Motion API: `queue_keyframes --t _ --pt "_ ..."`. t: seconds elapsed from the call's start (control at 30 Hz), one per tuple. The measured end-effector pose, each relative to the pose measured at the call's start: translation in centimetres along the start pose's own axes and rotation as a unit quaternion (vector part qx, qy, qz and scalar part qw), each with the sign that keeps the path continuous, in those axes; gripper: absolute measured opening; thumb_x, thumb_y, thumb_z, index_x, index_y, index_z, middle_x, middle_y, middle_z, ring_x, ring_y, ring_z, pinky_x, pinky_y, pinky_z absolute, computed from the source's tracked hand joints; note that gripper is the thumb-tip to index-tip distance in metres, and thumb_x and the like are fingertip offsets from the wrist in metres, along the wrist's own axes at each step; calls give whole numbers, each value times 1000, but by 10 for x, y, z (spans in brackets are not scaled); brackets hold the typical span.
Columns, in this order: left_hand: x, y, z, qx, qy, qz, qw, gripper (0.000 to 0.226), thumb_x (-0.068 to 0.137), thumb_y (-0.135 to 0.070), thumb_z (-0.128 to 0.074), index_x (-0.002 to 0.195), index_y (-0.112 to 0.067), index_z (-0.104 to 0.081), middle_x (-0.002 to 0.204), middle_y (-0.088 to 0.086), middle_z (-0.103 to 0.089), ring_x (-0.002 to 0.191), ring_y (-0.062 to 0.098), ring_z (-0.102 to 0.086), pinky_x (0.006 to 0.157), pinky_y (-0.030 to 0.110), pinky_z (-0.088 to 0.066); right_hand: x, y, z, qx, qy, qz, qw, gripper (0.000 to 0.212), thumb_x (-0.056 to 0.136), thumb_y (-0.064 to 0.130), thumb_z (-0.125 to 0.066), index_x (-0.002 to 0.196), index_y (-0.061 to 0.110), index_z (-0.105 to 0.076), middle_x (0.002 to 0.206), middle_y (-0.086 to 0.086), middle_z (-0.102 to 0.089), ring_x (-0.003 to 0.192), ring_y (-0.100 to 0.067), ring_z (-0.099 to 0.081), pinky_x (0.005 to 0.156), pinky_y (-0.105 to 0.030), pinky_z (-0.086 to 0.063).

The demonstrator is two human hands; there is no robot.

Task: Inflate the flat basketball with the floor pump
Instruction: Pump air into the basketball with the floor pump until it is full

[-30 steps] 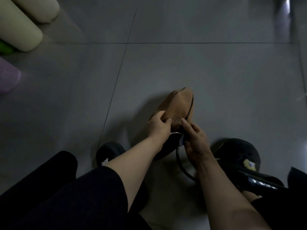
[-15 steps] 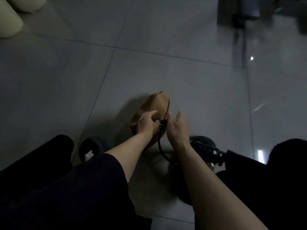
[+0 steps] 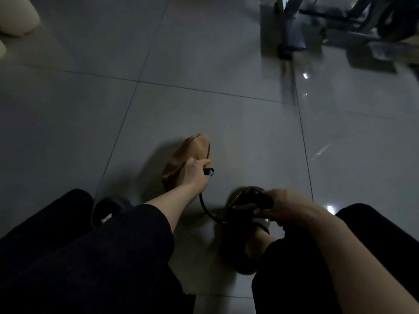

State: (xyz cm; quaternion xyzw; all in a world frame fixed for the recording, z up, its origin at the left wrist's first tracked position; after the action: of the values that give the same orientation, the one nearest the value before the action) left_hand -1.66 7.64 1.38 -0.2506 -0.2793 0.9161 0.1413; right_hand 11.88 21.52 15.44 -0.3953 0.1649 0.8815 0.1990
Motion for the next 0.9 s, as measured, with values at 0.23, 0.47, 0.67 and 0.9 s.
queue_keyframes --t 0.23,0.47,0.67,0.9 --pt "4 1 -1 64 -22 -47 997 33 84 -18 -62 117 -18 -62 130 8 -43 118 29 -43 95 34 -41 -32 1 48 -33 -74 2 997 31 86 49 -62 113 34 -59 99 2 -65 86 -17 -61 81 -34 -52" --pt "4 4 -3 32 -41 -41 998 41 70 -19 -74 110 -13 -66 109 14 -56 92 30 -61 80 37 -54 -18 10 42 -8 -196 4 981 24 87 48 -58 93 25 -58 77 2 -58 69 -16 -56 56 -25 -41" --pt "5 8 -4 20 -56 -10 998 44 72 -22 -76 113 -10 -66 112 14 -60 101 27 -58 84 29 -46 21 -8 18 13 -202 -65 977 43 89 56 -50 109 19 -61 87 -5 -62 78 -26 -59 66 -31 -45" --pt "8 13 -11 -18 -59 13 998 48 66 -12 -81 111 -10 -65 113 11 -59 92 24 -63 83 30 -52 44 -15 6 10 -147 -64 987 42 90 54 -49 105 16 -58 87 -5 -63 78 -25 -62 72 -34 -53"
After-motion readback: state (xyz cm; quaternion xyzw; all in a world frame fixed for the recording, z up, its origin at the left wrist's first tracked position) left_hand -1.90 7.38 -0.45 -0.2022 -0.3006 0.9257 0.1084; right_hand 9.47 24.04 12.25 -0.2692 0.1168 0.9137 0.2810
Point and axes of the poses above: each hand's wrist, its own x-axis towards the middle knuckle, its own z-axis out of the back of the hand, y = z × x, the point moved 1 cm from there along x, towards the middle knuckle
